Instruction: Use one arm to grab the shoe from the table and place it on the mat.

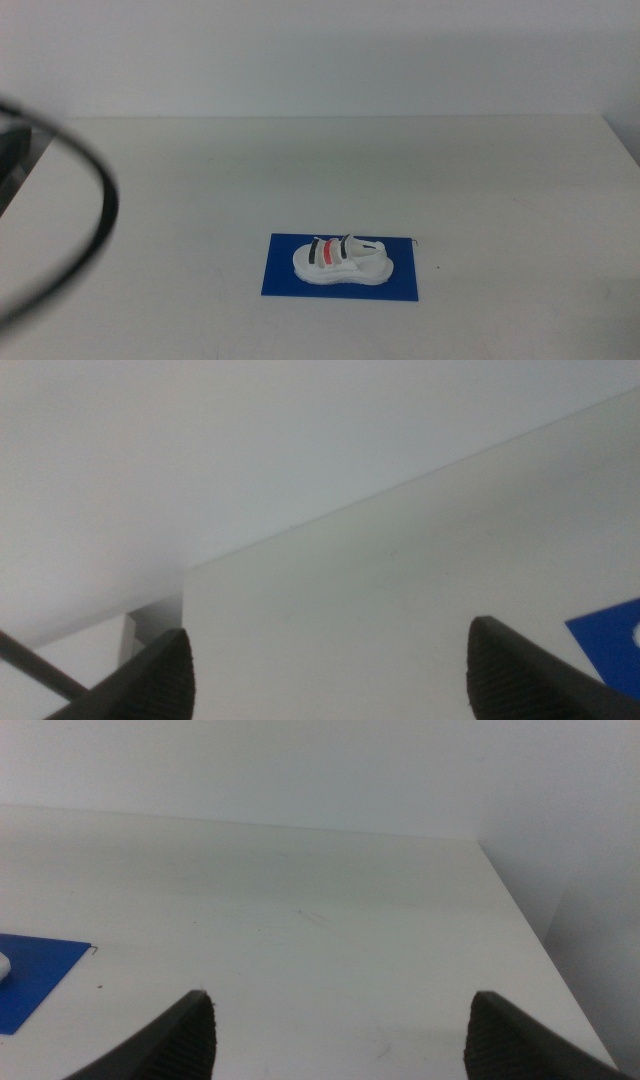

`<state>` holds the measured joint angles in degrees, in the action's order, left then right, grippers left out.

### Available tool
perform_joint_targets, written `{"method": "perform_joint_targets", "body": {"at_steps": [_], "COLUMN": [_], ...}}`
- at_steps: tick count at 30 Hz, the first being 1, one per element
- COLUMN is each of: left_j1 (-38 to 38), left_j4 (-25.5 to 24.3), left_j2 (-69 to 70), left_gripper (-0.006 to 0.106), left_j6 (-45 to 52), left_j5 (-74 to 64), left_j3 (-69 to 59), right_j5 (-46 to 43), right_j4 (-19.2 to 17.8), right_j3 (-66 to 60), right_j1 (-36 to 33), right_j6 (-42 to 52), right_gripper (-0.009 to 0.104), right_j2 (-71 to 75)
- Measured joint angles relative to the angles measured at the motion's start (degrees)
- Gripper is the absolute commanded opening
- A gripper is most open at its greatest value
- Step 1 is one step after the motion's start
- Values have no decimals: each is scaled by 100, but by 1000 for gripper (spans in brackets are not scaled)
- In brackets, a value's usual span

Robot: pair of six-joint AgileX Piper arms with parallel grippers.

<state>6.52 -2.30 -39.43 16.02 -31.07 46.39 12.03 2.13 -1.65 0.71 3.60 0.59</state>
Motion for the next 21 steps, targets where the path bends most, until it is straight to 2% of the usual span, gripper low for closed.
{"method": "perform_joint_targets", "body": {"at_steps": [10, 15, 21], "left_j1": [-7, -30, -292], "left_j4": [0, -26, -27], "left_j2": [1406, 2269, 3358], "left_gripper": [94, 94, 94], "left_j6": [-216, -777, -1445], "left_j5": [728, 1533, 1682], "left_j3": [-1748, -3070, -4251], "right_j5": [0, 0, 0], "right_j4": [0, 0, 0], "right_j3": [0, 0, 0], "right_j1": [0, 0, 0], "right_j6": [0, 0, 0], "right_gripper": [64, 64, 64], "right_j2": [0, 0, 0]}}
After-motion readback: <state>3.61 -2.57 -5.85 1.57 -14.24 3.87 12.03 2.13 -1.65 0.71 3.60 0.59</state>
